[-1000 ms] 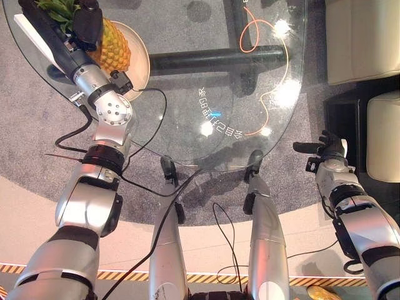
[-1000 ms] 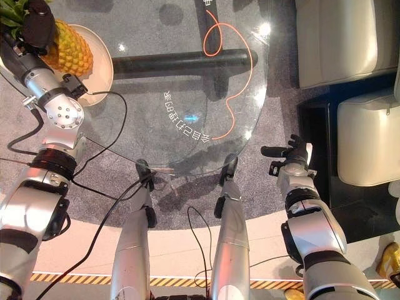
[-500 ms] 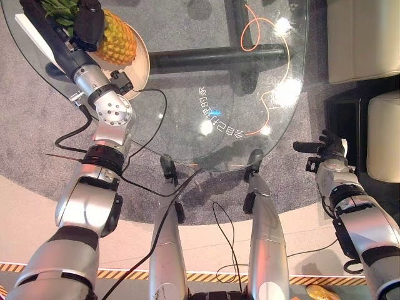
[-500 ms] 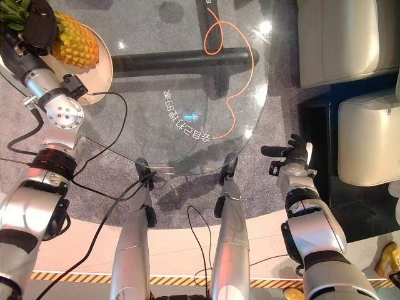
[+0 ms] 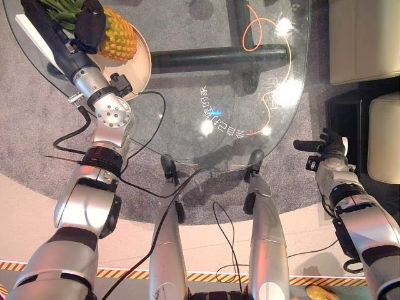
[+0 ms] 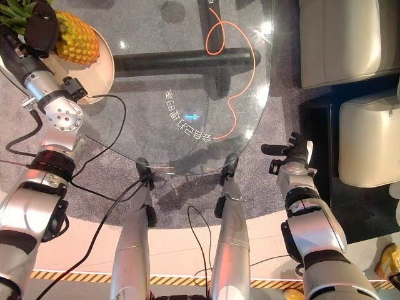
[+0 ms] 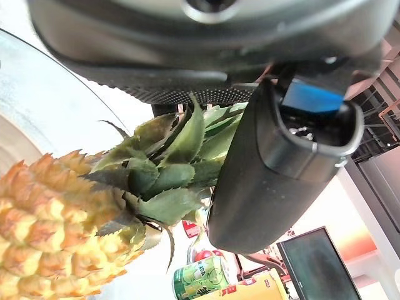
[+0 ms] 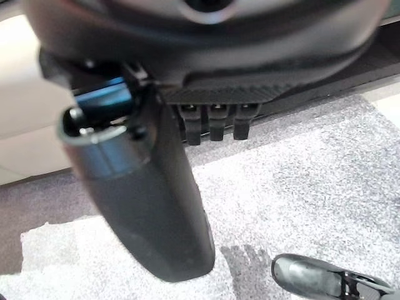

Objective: Pick up the fruit to the plate

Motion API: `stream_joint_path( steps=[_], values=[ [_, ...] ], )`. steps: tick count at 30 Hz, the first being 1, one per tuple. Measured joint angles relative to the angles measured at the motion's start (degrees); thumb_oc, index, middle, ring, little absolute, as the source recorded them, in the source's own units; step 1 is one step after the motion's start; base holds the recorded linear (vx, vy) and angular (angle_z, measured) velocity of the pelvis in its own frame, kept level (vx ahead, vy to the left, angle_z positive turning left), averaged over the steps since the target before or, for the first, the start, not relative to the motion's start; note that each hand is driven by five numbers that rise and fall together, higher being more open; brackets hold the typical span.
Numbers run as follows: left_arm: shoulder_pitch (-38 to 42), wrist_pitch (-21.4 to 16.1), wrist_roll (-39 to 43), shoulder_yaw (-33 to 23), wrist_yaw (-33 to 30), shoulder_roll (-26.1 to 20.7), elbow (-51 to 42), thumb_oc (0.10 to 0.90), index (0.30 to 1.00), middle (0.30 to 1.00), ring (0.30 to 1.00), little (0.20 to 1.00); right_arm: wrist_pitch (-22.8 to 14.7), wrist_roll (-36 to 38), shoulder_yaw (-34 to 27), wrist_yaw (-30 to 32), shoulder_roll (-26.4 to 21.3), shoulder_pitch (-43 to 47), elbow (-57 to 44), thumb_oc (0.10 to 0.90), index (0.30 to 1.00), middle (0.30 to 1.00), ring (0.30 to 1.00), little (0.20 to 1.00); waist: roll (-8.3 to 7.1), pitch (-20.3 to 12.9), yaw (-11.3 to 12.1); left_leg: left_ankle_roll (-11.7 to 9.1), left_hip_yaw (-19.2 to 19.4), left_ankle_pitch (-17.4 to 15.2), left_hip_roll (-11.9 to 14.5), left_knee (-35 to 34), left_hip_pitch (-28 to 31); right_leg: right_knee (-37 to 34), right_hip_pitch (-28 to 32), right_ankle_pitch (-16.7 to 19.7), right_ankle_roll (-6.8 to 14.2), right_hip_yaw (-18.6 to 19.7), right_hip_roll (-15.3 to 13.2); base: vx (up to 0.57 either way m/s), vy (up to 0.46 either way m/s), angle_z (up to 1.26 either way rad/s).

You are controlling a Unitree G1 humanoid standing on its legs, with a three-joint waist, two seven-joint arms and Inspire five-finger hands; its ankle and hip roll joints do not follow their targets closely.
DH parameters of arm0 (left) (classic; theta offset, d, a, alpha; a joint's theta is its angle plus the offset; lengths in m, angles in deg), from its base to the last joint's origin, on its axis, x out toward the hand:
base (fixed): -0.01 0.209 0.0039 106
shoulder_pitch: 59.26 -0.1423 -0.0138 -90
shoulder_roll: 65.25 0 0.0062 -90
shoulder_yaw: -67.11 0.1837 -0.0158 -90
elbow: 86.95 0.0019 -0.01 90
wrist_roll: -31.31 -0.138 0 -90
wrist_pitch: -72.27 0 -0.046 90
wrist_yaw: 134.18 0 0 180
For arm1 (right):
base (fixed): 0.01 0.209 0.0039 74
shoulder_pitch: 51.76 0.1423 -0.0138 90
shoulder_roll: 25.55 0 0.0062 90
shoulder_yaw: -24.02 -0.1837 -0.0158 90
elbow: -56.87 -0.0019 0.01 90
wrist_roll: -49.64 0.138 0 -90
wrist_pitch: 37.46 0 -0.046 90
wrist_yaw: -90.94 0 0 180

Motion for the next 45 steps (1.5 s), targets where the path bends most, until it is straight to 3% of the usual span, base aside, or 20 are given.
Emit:
stream_joint_path(
  steps=[6, 8, 34, 45],
  values=[
    [0.0, 0.0, -1.3, 1.8, 0.0, -0.3, -0.1, 0.737, 0.846, 0.846, 0.846, 0.837, 0.0, 0.0, 0.0, 0.1, 0.0, 0.0, 0.0, 0.800, 0.900, 0.900, 0.900, 0.900, 0.00, 0.0, 0.7, 0.0, 0.0, 0.0, 0.0, 0.0, 0.0, 0.0, 0.0, 0.0, 0.0, 0.0, 0.0, 0.00, 0.000, 0.00],
    [0.0, 0.0, -1.4, 1.9, 0.0, -0.3, -0.1, 0.800, 0.900, 0.900, 0.900, 0.900, 0.0, 0.0, 0.0, 0.1, 0.0, 0.0, 0.0, 0.800, 0.900, 0.900, 0.900, 0.900, 0.00, 0.0, 0.9, 0.0, 0.0, 0.0, 0.0, 0.0, 0.0, 0.0, 0.0, 0.0, 0.0, -0.1, 0.0, 0.00, 0.000, 0.00],
    [-1.7, -0.3, -2.5, 1.8, 0.3, -0.5, -1.7, 0.800, 0.900, 0.900, 0.900, 0.900, -0.1, 0.0, 0.0, 0.3, 0.0, 0.0, 0.0, 0.800, 0.900, 0.900, 0.900, 0.900, 0.00, 0.0, 1.0, 0.0, -0.1, 0.0, 0.0, 0.0, 0.0, 0.0, 0.1, 0.0, 0.0, -0.2, -0.1, 0.00, 0.000, 0.00],
    [-5.5, -1.3, -2.9, 1.6, 1.0, -0.5, -4.8, 0.800, 0.900, 0.900, 0.900, 0.900, -0.5, 0.0, -0.3, 1.0, 0.0, -0.2, 0.1, 0.800, 0.900, 0.900, 0.900, 0.900, 0.01, 0.0, 2.4, -0.1, -0.9, 0.2, 0.0, 0.0, 0.0, 0.1, 0.7, 0.0, 0.0, -1.0, -0.2, -0.03, -0.014, 0.02]
  ],
)
